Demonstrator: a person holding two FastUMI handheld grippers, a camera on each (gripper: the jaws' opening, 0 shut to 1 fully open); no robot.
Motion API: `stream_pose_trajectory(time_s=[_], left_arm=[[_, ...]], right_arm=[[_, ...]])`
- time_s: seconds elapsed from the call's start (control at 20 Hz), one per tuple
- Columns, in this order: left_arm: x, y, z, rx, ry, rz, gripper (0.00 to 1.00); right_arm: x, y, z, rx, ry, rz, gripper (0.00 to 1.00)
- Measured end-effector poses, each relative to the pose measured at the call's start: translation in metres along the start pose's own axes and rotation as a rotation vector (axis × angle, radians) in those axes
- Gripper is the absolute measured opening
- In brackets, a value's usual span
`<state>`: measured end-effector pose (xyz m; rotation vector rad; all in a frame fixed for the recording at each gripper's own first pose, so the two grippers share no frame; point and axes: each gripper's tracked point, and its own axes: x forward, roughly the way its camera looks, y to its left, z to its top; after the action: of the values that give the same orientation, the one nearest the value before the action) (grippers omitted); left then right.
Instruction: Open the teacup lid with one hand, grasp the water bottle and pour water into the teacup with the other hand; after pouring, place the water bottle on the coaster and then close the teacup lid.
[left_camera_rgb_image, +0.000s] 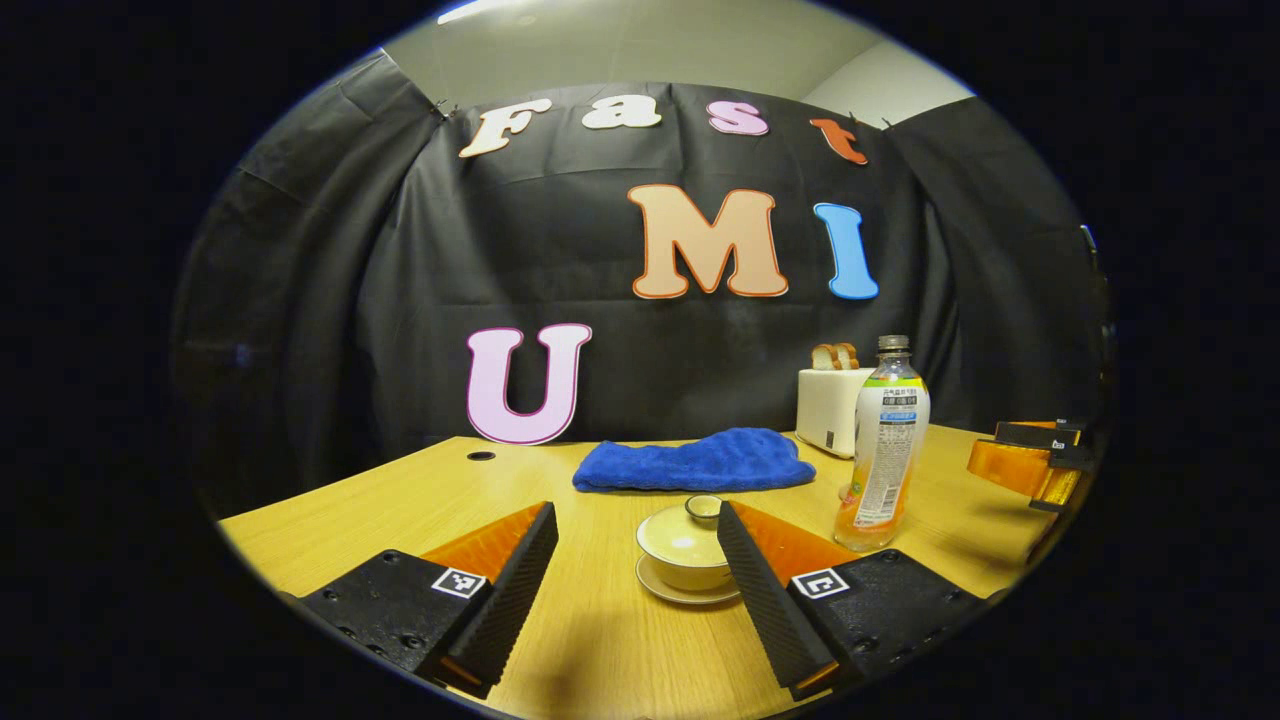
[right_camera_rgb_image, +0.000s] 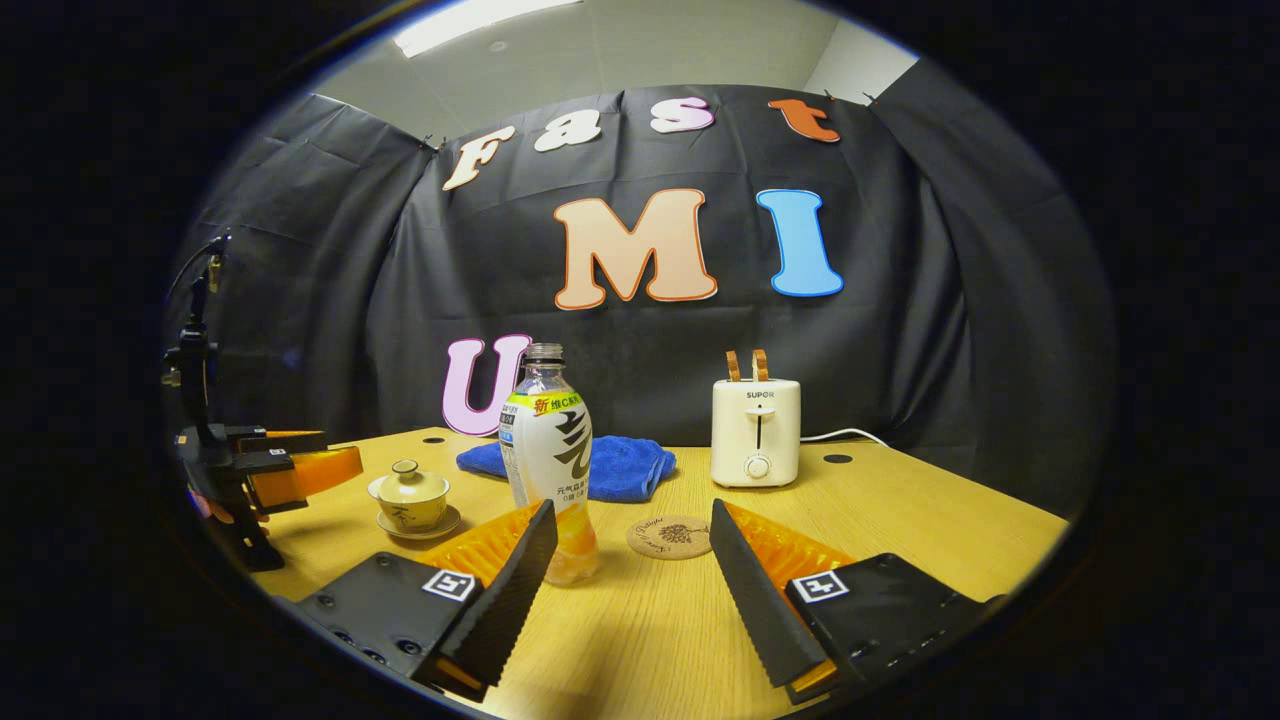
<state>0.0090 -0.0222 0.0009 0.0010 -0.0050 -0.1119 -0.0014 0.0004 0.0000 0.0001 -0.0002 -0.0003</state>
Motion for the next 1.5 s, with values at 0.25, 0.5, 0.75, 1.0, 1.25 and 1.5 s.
stream_pose_trajectory(time_s=[0.25, 0.5, 0.75, 1.0, 1.25, 1.5], left_arm=[[0.024, -0.01, -0.001, 0.004, 0.003, -0.059, 0.94], [0.045, -0.027, -0.005, 0.011, 0.026, -0.129, 0.94], [0.054, -0.036, -0.02, 0.025, 0.115, -0.186, 0.89], [0.066, -0.038, -0.02, 0.036, 0.126, -0.19, 0.77], [0.071, -0.044, -0.028, 0.072, 0.169, -0.206, 0.52], [0.07, -0.042, -0.026, 0.07, 0.162, -0.204, 0.34]], right_arm=[[0.0, 0.0, 0.0, 0.0, 0.0, 0.0, 0.94], [0.0, 0.001, 0.0, 0.0, 0.0, 0.004, 0.94], [0.0, 0.001, 0.0, 0.001, 0.0, 0.008, 0.94], [-0.001, 0.001, 0.0, 0.001, 0.001, 0.008, 0.94], [-0.001, 0.001, 0.001, 0.001, 0.001, 0.008, 0.98], [-0.001, 0.001, 0.001, 0.001, 0.0, 0.008, 0.98]])
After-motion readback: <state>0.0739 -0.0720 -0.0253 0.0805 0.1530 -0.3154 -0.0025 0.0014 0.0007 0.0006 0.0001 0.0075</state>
